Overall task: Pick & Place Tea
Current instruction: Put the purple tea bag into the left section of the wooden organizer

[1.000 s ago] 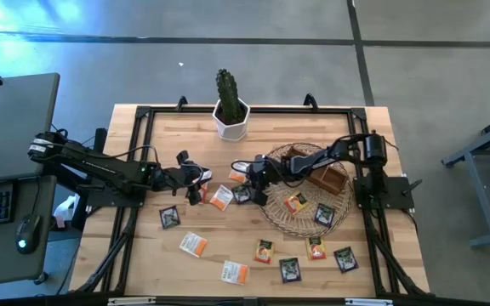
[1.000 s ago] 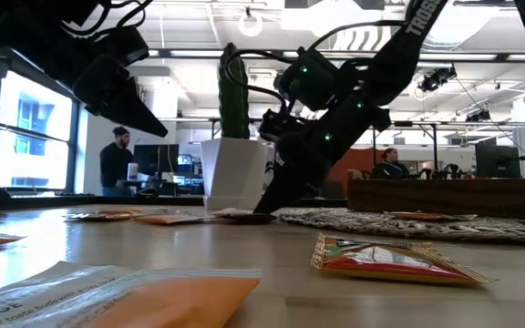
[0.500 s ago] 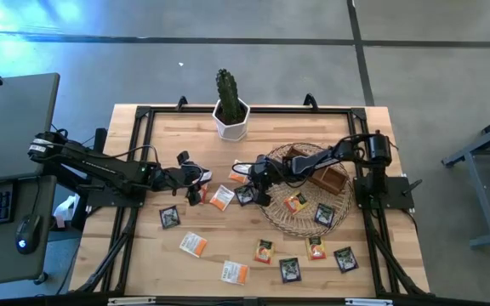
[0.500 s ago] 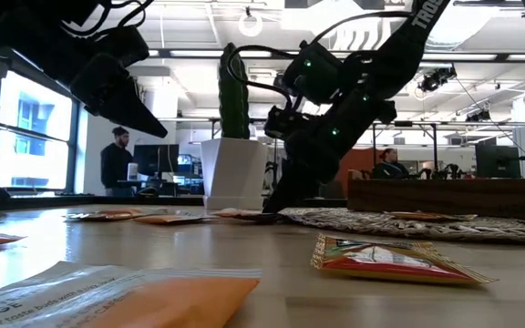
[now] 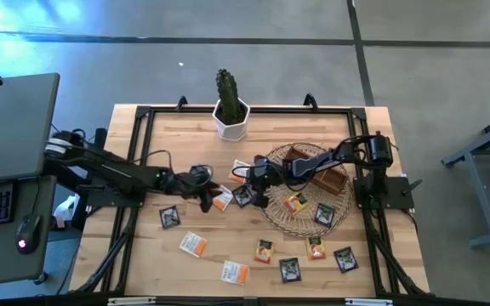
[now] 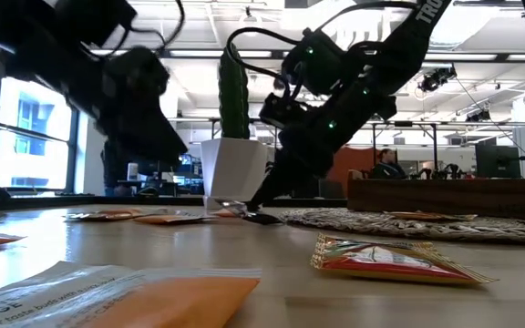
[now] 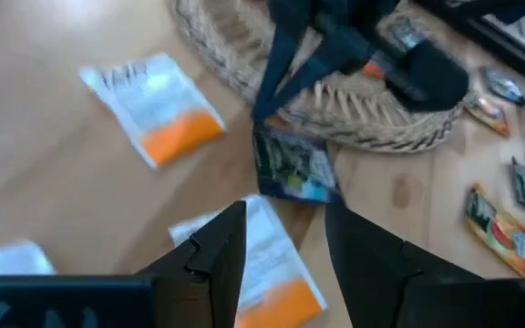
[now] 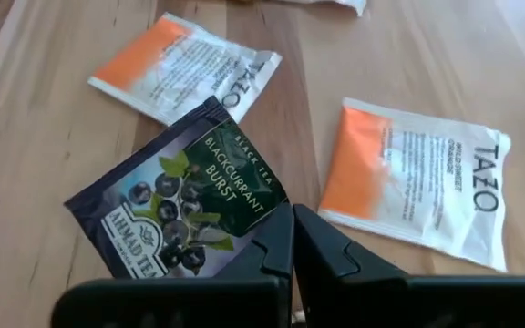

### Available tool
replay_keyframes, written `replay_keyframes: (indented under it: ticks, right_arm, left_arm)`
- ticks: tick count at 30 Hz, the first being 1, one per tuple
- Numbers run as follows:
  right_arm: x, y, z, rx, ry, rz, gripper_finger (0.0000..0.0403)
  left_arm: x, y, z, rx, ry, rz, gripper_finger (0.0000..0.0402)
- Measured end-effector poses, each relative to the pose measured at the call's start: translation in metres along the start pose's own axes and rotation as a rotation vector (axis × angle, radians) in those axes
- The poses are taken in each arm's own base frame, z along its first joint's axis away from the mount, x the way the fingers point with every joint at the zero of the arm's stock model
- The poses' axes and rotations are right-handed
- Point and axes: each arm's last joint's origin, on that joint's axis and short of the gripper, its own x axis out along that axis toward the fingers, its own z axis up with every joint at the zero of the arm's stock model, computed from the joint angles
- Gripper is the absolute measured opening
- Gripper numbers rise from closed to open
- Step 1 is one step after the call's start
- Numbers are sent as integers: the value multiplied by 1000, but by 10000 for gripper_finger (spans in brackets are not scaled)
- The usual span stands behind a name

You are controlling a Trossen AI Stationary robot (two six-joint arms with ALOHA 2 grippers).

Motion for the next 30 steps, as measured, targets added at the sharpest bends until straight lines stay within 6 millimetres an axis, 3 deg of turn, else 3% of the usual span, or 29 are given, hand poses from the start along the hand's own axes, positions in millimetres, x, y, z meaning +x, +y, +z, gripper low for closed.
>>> replay_keyframes:
  ticks: [14, 30]
  right_arm:
    - [0, 0, 1, -5, -4, -16, 0]
    - [0, 0, 2, -7, -20, -16, 0]
  left_arm:
    - [57, 11, 2, -77, 145, -7, 149]
    - [65, 6, 10, 12, 111, 2, 147]
